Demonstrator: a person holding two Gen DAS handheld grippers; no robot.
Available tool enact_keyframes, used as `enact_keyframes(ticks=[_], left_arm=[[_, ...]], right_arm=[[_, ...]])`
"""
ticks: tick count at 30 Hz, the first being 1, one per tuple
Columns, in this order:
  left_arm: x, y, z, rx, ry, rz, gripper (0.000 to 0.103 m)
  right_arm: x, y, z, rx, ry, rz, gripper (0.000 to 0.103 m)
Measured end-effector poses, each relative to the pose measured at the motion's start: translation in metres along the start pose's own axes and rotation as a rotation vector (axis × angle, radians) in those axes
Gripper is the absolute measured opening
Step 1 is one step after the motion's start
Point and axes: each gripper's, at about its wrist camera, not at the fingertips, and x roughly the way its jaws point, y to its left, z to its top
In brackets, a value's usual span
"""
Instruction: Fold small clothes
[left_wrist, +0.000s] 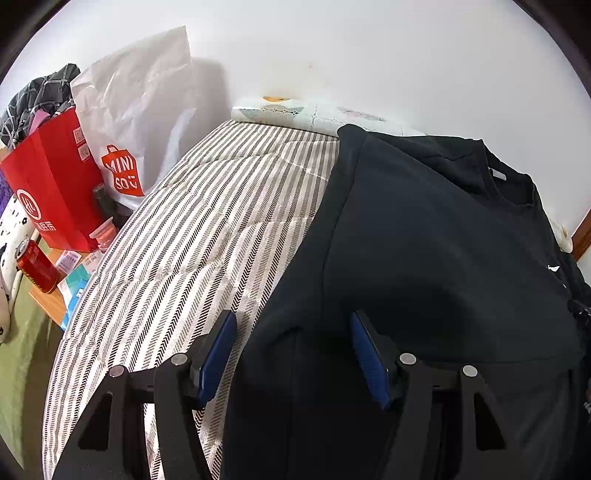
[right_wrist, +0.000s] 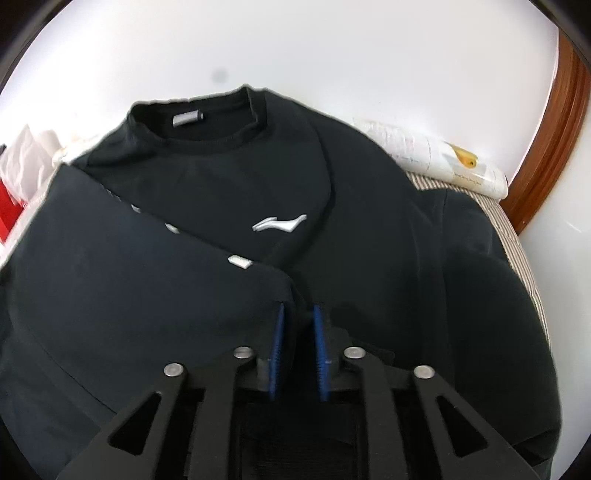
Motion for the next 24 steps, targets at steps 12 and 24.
enact_keyframes(ticks=[12, 24], left_arm=[[-0.032, -0.013, -0.017, 0.08, -0.015, 0.009, 0.06], [-0.076, -0.028, -0.057, 0.101, -0.013, -0.058, 0.06]], right_arm=[[-0.107, -0.058, -0.043, 0.175, -0.129, -0.127, 0.075], [-0.148, -0.17, -0.19, 0.308, 0.023, -0.32, 0.081]])
